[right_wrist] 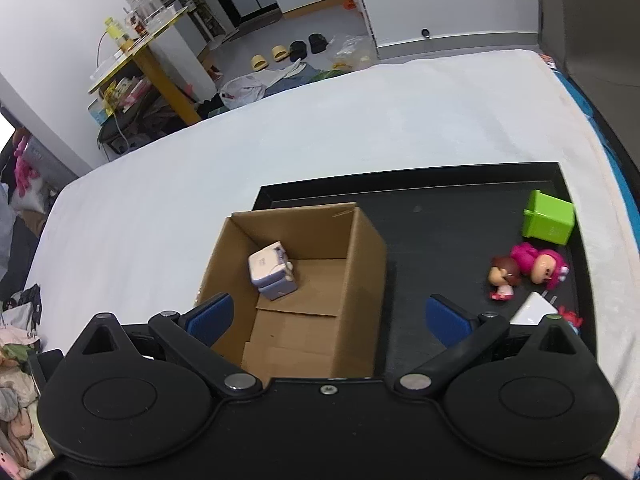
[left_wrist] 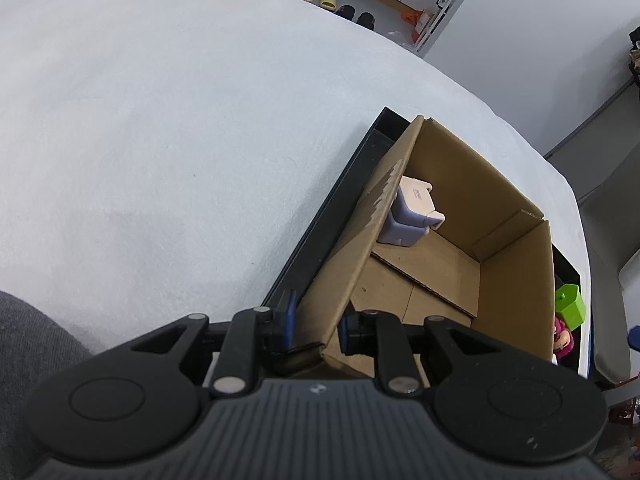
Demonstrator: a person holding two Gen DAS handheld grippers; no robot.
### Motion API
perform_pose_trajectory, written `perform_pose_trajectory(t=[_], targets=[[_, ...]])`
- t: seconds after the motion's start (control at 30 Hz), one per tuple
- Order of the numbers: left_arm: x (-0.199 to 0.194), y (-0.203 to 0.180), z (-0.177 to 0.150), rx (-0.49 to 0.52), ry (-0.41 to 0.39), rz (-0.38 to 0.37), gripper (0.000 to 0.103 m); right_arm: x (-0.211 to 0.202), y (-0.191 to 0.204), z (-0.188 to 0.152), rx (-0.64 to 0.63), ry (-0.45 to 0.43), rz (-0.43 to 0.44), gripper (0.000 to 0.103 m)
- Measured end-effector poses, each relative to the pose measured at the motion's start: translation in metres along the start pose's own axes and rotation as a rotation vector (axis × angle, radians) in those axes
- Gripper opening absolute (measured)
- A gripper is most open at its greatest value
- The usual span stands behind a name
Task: Organize rigid objects
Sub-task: 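Move the right tool back over the tray toward the blue mug figure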
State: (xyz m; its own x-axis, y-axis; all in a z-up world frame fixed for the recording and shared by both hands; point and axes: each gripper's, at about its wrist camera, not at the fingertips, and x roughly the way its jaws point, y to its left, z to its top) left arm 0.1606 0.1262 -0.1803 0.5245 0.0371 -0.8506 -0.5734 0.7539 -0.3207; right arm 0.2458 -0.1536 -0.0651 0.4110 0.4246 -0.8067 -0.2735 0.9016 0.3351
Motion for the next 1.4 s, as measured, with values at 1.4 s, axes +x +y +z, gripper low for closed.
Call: perform_pose_trajectory(t=[1.4], targets=[[0.0,-0.011,-0.001,0.073,0.012,0.048,0.017,-0.046,-0.165,-0.031,0.207,0.009,0.006,0.103]])
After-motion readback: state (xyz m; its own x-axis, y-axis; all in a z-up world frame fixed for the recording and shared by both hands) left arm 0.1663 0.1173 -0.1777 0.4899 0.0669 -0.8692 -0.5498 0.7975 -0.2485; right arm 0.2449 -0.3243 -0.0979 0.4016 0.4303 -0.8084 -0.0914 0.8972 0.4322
